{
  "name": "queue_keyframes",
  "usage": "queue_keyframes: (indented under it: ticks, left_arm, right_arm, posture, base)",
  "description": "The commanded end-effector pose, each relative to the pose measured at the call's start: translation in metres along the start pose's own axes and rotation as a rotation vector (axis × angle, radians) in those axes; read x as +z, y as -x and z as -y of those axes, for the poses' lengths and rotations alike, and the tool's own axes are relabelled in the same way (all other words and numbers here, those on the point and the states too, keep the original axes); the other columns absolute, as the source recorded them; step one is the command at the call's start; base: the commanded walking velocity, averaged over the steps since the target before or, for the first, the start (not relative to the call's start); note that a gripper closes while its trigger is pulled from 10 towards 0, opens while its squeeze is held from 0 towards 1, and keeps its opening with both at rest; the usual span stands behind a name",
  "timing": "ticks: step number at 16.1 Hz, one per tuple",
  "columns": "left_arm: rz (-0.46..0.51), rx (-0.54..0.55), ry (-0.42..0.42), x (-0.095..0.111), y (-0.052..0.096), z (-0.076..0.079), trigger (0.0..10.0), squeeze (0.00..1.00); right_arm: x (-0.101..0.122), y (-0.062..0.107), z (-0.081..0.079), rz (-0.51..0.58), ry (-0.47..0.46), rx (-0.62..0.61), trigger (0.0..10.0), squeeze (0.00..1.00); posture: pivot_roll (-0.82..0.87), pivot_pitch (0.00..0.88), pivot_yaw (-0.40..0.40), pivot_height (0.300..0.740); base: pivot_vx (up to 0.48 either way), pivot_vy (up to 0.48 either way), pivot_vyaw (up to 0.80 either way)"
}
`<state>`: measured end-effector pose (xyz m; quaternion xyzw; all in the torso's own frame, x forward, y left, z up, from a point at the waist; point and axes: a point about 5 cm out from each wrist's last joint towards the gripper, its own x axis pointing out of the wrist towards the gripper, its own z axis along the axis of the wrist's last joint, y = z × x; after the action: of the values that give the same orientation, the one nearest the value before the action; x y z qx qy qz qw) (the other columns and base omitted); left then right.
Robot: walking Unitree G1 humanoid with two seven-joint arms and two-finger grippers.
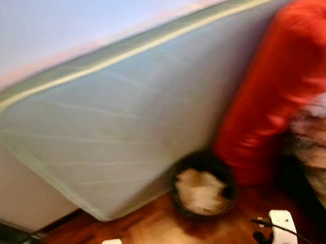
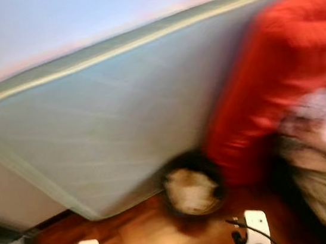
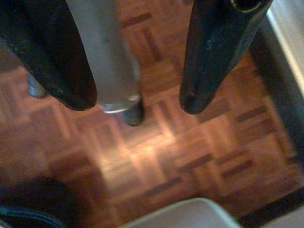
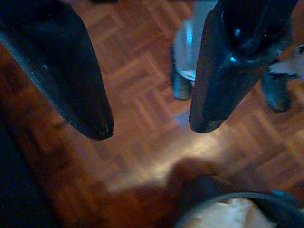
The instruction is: Clean up the room
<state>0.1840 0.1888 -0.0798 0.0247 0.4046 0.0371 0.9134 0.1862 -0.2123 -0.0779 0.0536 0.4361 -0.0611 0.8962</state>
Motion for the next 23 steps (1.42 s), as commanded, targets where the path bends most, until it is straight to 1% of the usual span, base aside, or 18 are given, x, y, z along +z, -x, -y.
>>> queue_keyframes:
  ticks: [1, 4, 6, 7, 9, 12, 14, 16, 18, 20, 23]
  left_arm:
    - [-0.038, 0.014, 0.011, -0.0103, 0.0028, -0.0045, 10.0, 0.00]
    - [-0.040, 0.016, 0.002, -0.0103, 0.0027, -0.0042, 10.0, 0.00]
    - [-0.046, 0.030, -0.040, -0.0116, 0.0031, -0.0059, 10.0, 0.00]
    - [-0.046, 0.029, -0.032, -0.0119, 0.0033, -0.0060, 10.0, 0.00]
    - [-0.047, 0.025, -0.021, -0.0123, 0.0035, -0.0081, 10.0, 0.00]
    - [-0.054, 0.024, -0.032, -0.0131, 0.0038, -0.0112, 10.0, 0.00]
    - [-0.053, 0.024, -0.044, -0.0121, 0.0033, -0.0101, 10.0, 0.00]
    - [-0.049, 0.022, -0.049, -0.0108, 0.0028, -0.0072, 10.0, 0.00]
    - [-0.051, 0.024, -0.044, -0.0116, 0.0030, -0.0083, 10.0, 0.00]
    - [-0.063, 0.028, -0.040, -0.0155, 0.0045, -0.0111, 10.0, 0.00]
    - [-0.070, 0.029, -0.035, -0.0160, 0.0044, -0.0106, 10.0, 0.00]
  right_arm:
    - [-0.0019, -0.0003, -0.0034, -0.012, 0.000, 0.010, 10.0, 0.00]
    - [-0.0014, -0.0004, -0.0031, -0.013, 0.003, 0.012, 10.0, 0.00]
    - [-0.0011, -0.0004, -0.0032, -0.013, 0.006, 0.015, 10.0, 0.00]
    - [-0.0011, -0.0004, -0.0033, -0.013, 0.005, 0.015, 10.0, 0.00]
    - [-0.0014, -0.0005, -0.0037, -0.015, 0.006, 0.016, 10.0, 0.00]
    - [-0.0014, -0.0005, -0.0045, -0.015, 0.005, 0.023, 10.0, 0.00]
    - [-0.0006, -0.0005, -0.0050, -0.003, 0.000, 0.028, 10.0, 0.00]
    - [-0.0012, -0.0004, -0.0046, -0.006, 0.003, 0.028, 10.0, 0.00]
    - [-0.0013, -0.0004, -0.0046, -0.011, 0.002, 0.029, 10.0, 0.00]
    - [-0.0004, -0.0004, -0.0043, -0.002, -0.001, 0.029, 10.0, 0.00]
    - [0.0001, -0.0004, -0.0042, 0.000, 0.002, 0.029, 10.0, 0.00]
  posture:
    - [0.04, 0.137, -0.026, 0.740]
    - [0.04, 0.137, -0.029, 0.740]
    - [0.04, 0.138, -0.029, 0.740]
    - [0.04, 0.138, -0.028, 0.740]
    - [0.05, 0.139, -0.027, 0.740]
    - [0.05, 0.133, -0.024, 0.740]
    - [0.05, 0.133, -0.024, 0.740]
    - [0.05, 0.121, -0.024, 0.740]
    - [0.05, 0.123, -0.026, 0.740]
    - [0.04, 0.129, -0.028, 0.740]
    - [0.05, 0.132, -0.031, 0.740]
  base:
    - [0.000, 0.000, -0.77]
    - [0.000, 0.000, -0.77]
    - [0.000, -0.199, -0.77]
    - [0.000, -0.398, -0.77]
    - [0.000, 0.000, -0.77]
    - [0.000, 0.000, -0.73]
    - [0.000, 0.000, 0.00]
    - [0.000, -0.343, 0.00]
    - [0.000, -0.360, -0.68]
    - [0.000, -0.360, 0.00]
    - [0.000, -0.358, 0.00]
